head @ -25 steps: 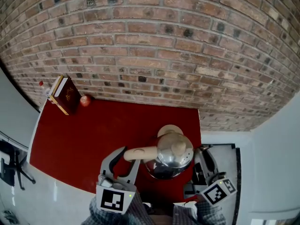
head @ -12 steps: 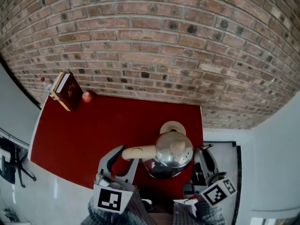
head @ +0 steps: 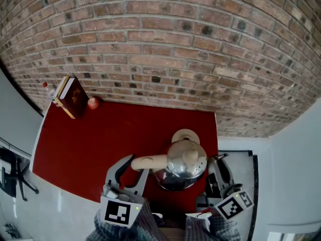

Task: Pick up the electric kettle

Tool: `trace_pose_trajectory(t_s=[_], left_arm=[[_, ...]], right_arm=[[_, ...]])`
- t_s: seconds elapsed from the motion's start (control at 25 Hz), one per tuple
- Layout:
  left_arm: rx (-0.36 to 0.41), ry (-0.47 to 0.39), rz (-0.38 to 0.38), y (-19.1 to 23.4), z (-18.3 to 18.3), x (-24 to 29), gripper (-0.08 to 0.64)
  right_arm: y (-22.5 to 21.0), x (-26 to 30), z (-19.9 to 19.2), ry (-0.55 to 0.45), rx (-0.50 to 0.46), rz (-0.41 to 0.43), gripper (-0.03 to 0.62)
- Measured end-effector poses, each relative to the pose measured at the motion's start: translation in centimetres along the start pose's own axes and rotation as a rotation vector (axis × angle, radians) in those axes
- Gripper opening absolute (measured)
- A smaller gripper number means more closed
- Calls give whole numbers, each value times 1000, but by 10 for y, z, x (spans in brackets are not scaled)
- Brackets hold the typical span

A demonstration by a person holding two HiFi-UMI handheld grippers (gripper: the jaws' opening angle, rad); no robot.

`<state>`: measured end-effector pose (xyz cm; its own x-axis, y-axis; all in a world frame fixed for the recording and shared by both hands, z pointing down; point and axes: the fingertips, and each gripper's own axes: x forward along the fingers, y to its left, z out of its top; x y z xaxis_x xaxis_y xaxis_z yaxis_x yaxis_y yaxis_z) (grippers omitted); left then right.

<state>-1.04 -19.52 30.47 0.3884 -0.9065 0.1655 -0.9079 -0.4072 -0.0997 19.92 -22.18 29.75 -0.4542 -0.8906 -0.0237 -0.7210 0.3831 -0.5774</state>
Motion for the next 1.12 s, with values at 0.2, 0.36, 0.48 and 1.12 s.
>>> trace_pose_trajectory(t_s=[0.2, 0.36, 0.48, 1.12], left_arm=[[4, -2, -7, 1, 1, 2, 150], [7, 1, -14, -1, 1, 3, 150], [5, 1, -17, -2, 0, 3, 150], [5, 6, -17, -4, 0, 2, 150]], right_arm=[[0, 1, 0, -2, 2, -6, 102], [-2, -1, 1, -14, 7, -17, 103], [-2, -1, 2, -14, 4, -18, 102], [-3, -6, 0, -4, 8, -19, 101]])
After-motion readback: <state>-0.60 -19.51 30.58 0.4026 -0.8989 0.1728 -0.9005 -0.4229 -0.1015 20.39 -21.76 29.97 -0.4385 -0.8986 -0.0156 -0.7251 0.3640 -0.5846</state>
